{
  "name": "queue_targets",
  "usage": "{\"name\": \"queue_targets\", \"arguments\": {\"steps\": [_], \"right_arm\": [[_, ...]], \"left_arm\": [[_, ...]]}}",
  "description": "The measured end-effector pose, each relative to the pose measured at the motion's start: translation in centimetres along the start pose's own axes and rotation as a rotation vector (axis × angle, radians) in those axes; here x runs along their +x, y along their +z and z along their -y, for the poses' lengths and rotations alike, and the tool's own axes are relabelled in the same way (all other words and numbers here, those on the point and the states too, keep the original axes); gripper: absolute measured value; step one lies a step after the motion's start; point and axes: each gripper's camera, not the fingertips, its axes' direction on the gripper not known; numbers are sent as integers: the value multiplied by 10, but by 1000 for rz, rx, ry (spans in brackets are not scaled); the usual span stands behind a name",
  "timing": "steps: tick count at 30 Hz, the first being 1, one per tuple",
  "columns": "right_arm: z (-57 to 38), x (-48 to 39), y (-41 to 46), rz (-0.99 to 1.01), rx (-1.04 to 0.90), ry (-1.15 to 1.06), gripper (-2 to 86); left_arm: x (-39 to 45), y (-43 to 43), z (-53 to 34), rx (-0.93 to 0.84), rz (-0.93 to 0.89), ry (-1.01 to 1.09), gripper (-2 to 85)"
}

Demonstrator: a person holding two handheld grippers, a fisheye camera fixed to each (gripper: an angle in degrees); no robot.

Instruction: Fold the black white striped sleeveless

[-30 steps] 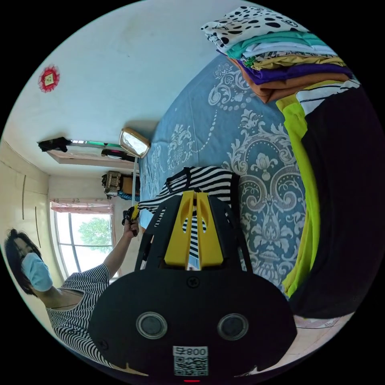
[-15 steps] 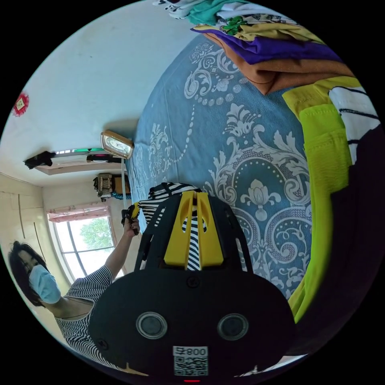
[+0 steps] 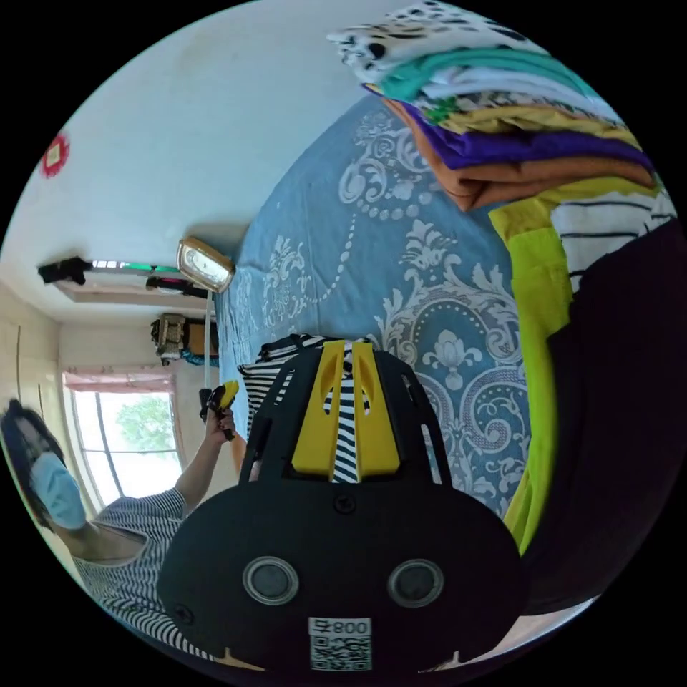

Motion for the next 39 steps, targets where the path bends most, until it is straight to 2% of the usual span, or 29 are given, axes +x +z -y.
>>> {"name": "queue_targets", "arguments": {"steps": [5, 9, 17, 21, 26, 30, 32, 39], "right_arm": [[-15, -72, 89, -133, -155, -228, 4], [-12, -110, 167, -265, -277, -345, 2], [10, -135, 228, -372, -283, -371, 1], [25, -149, 244, -430, -264, -381, 1], [18, -190, 251, -377, -233, -487, 0], [-14, -207, 296, -402, -395, -588, 0], [-19, -205, 312, -484, -418, -588, 0], [0, -219, 316, -531, -377, -574, 0]], "left_arm": [[39, 98, 32, -237, 205, 122, 19], [62, 135, 63, -260, 329, 173, 9], [101, 189, 121, -285, 462, 250, 3], [113, 201, 142, -258, 493, 261, 3], [132, 204, 162, -172, 491, 280, 2], [143, 204, 156, -130, 464, 312, 1], [148, 209, 146, -150, 446, 337, 1], [141, 234, 140, -287, 501, 347, 2]]}}
